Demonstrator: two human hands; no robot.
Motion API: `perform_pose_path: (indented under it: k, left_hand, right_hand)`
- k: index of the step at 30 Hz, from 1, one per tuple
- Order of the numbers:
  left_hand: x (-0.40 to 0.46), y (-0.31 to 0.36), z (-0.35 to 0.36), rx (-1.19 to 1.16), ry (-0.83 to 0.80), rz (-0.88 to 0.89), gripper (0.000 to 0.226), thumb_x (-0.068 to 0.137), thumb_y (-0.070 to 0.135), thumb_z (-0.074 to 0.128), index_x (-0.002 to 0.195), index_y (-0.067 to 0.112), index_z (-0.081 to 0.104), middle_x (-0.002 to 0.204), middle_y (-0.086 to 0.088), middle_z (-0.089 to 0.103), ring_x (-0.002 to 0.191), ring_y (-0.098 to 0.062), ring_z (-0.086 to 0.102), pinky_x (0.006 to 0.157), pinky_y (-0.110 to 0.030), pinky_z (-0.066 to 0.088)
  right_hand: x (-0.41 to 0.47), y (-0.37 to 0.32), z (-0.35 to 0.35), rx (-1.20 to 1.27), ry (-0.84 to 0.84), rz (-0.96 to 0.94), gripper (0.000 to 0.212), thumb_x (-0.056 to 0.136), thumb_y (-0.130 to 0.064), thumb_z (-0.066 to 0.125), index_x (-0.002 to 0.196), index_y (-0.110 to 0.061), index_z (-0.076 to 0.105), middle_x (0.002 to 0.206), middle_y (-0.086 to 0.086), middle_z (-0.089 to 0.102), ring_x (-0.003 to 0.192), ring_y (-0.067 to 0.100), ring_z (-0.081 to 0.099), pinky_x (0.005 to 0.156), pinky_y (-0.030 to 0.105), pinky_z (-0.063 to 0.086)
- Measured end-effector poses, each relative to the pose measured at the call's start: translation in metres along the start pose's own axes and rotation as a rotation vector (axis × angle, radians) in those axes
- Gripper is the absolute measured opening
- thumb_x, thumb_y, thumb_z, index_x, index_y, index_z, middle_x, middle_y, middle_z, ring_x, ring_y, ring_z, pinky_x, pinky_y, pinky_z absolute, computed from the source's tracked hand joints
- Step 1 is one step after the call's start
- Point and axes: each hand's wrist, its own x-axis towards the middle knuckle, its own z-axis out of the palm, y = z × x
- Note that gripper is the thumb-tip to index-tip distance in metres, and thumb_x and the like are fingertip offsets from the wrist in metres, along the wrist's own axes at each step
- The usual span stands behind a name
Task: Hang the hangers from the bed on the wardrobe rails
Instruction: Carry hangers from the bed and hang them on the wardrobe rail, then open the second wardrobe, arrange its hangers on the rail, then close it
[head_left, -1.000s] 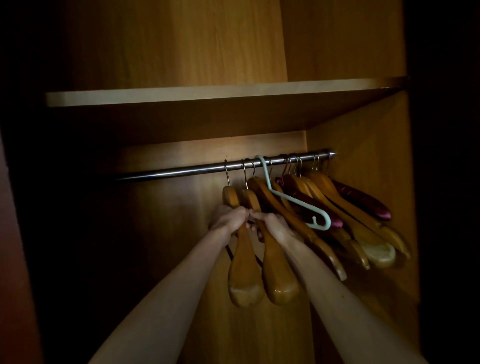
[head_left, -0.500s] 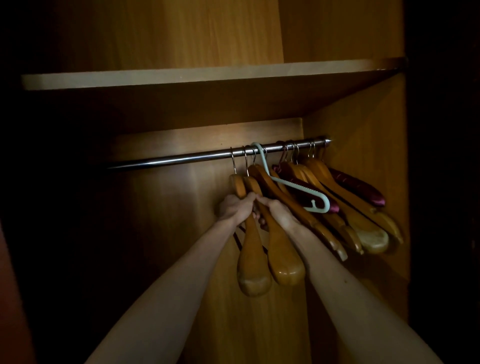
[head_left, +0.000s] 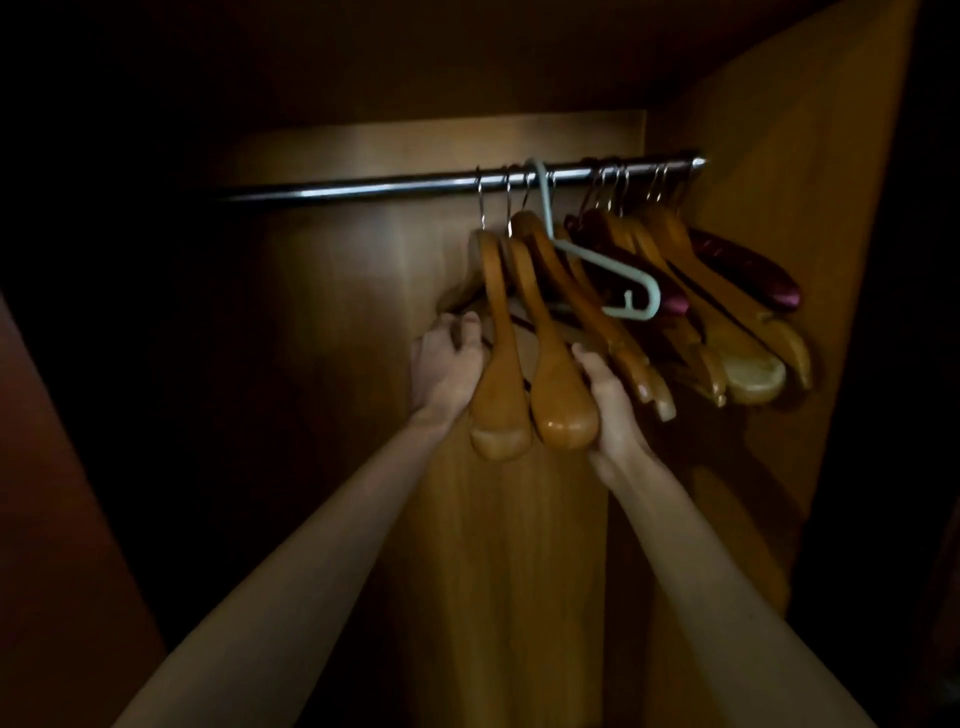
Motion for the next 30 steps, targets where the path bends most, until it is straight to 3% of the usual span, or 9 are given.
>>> perform_pose_path:
  k: [4, 7, 13, 17, 20, 25, 27, 29, 30]
  left_hand:
    - [-0.040, -0.039, -0.008, 0.077, -0.013, 0.015, 0.024, 0.101, 0.031, 0.053, 0.117, 0.018, 0.064, 0.106, -0.001, 0.071, 0.095, -0.018, 0.067, 0.081, -0.030, 0.056]
    - [-0.075, -0.070, -0.004, 0.163, -0.135, -0.073, 0.015, 0.097, 0.023, 0.059, 0.110, 0.020, 0.063, 0.090, 0.006, 0.066, 0.075, -0.008, 0.063, 0.063, -0.016, 0.047]
    - [-0.163, -0.141, 0.001, 0.276, -0.541, -0.258, 0.015, 0.095, 0.021, 0.059, 0.103, 0.017, 0.071, 0.096, -0.001, 0.071, 0.086, -0.016, 0.067, 0.067, -0.024, 0.051]
    - [-0.215, -0.175, -0.014, 0.455, -0.682, -0.282, 0.016, 0.098, 0.021, 0.056, 0.104, 0.017, 0.070, 0.102, 0.001, 0.070, 0.093, -0.014, 0.065, 0.075, -0.027, 0.052]
    - [-0.247, -0.196, -0.037, 0.599, -0.730, -0.221, 0.015, 0.096, 0.021, 0.058, 0.104, 0.018, 0.071, 0.103, 0.002, 0.071, 0.095, -0.013, 0.066, 0.079, -0.031, 0.057]
    - [-0.284, -0.215, -0.082, 0.807, -0.774, -0.146, 0.016, 0.096, 0.023, 0.051, 0.091, 0.021, 0.065, 0.088, 0.005, 0.067, 0.080, -0.015, 0.065, 0.062, -0.030, 0.051]
    - [-0.294, -0.216, -0.101, 0.916, -0.757, -0.101, 0.022, 0.097, 0.026, 0.049, 0.088, 0.016, 0.066, 0.081, 0.002, 0.065, 0.076, -0.018, 0.065, 0.060, -0.030, 0.046]
    - [-0.300, -0.216, -0.121, 0.995, -0.728, -0.065, 0.029, 0.099, 0.029, 0.048, 0.077, 0.012, 0.059, 0.071, 0.001, 0.055, 0.071, -0.021, 0.062, 0.060, -0.031, 0.044]
    - [-0.302, -0.218, -0.131, 1.021, -0.710, -0.051, 0.031, 0.099, 0.029, 0.048, 0.073, 0.013, 0.052, 0.069, 0.002, 0.049, 0.069, -0.022, 0.060, 0.061, -0.032, 0.044]
  right_hand:
    - [-0.022, 0.044, -0.013, -0.116, 0.117, 0.061, 0.028, 0.104, -0.035, 0.045, 0.119, -0.024, 0.066, 0.108, 0.007, 0.073, 0.094, 0.017, 0.068, 0.083, 0.037, 0.055]
    - [-0.039, 0.082, -0.020, -0.230, 0.114, 0.147, 0.027, 0.100, -0.031, 0.056, 0.119, -0.015, 0.067, 0.099, 0.006, 0.073, 0.083, 0.016, 0.067, 0.073, 0.033, 0.054]
    - [-0.089, 0.154, -0.021, -0.499, -0.134, 0.298, 0.016, 0.098, -0.019, 0.059, 0.105, -0.021, 0.073, 0.090, -0.005, 0.071, 0.076, 0.006, 0.064, 0.058, 0.013, 0.050]
    - [-0.127, 0.212, -0.020, -0.657, -0.323, 0.412, 0.013, 0.095, -0.019, 0.061, 0.098, -0.024, 0.072, 0.097, 0.001, 0.073, 0.079, 0.011, 0.066, 0.066, 0.023, 0.054]
    - [-0.164, 0.246, -0.015, -0.712, -0.452, 0.489, 0.013, 0.093, -0.015, 0.062, 0.096, -0.024, 0.070, 0.095, -0.003, 0.071, 0.083, 0.012, 0.067, 0.070, 0.027, 0.055]
    - [-0.217, 0.291, 0.014, -0.829, -0.564, 0.498, 0.005, 0.094, -0.007, 0.066, 0.096, -0.009, 0.070, 0.083, -0.001, 0.065, 0.082, 0.017, 0.067, 0.078, 0.030, 0.060]
    - [-0.234, 0.301, 0.030, -0.908, -0.616, 0.474, 0.015, 0.096, -0.001, 0.062, 0.109, 0.004, 0.068, 0.079, -0.005, 0.056, 0.078, 0.011, 0.061, 0.070, 0.011, 0.056]
    - [-0.248, 0.304, 0.050, -0.959, -0.645, 0.431, 0.023, 0.100, -0.012, 0.059, 0.118, 0.001, 0.066, 0.082, -0.004, 0.057, 0.086, 0.013, 0.062, 0.067, 0.007, 0.052]
    - [-0.254, 0.308, 0.059, -1.053, -0.657, 0.374, 0.027, 0.100, -0.029, 0.059, 0.118, -0.010, 0.066, 0.087, -0.005, 0.063, 0.091, 0.014, 0.065, 0.074, 0.015, 0.055]
